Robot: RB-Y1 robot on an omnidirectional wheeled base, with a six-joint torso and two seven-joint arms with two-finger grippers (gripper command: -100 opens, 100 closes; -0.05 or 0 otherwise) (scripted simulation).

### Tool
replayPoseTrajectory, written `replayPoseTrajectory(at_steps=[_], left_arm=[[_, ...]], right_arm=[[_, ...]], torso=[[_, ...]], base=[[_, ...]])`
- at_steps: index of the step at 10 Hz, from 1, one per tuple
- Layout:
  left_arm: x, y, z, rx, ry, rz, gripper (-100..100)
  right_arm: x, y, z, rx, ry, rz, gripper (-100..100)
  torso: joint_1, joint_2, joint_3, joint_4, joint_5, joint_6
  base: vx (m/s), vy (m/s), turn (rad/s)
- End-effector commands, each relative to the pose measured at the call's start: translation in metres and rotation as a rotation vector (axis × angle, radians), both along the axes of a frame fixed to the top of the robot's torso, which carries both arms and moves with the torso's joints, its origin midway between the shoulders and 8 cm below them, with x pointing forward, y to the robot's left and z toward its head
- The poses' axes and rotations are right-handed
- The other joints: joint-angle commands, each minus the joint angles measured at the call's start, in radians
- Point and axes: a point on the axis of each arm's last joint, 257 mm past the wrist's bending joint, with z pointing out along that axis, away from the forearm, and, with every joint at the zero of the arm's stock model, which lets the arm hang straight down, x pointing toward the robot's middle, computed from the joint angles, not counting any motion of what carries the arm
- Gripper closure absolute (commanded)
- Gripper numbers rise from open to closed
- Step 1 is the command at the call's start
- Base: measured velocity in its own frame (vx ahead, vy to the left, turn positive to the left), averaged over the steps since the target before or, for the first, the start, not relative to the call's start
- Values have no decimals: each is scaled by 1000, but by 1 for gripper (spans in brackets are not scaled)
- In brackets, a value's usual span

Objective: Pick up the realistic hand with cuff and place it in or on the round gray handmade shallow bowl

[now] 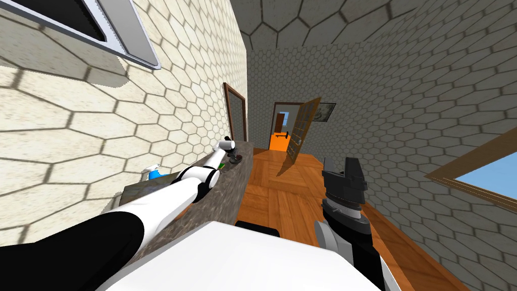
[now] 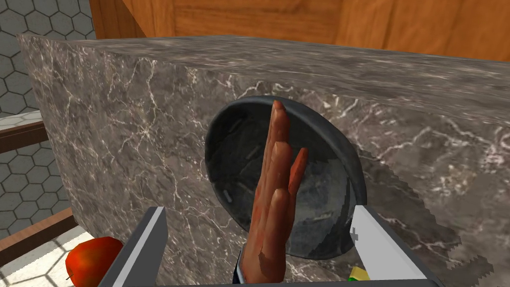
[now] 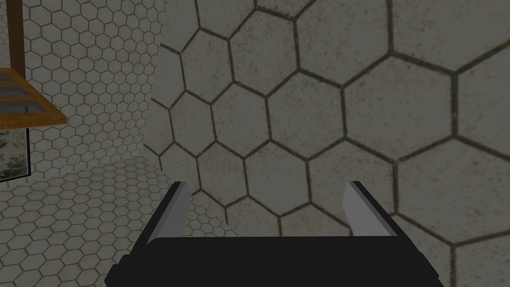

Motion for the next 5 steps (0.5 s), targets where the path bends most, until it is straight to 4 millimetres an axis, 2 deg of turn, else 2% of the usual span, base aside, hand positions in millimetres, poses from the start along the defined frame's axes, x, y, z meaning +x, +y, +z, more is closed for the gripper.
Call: replayPoseTrajectory(at_steps=[1,2,5], left_arm=[[0,0,0,0,0,0,0],[1,1,12,0,-2,-2,-100],[1,3,37,0,-6,-6,-100]], right_arm=[[0,0,0,0,0,0,0],[0,0,0,0,0,0,0],[0,0,0,0,0,0,0]], torso=[[0,0,0,0,0,0],[0,0,0,0,0,0],[-1,0,0,0,0,0]], base=[[0,0,0],[-1,-8,12],[-2,-15,11]])
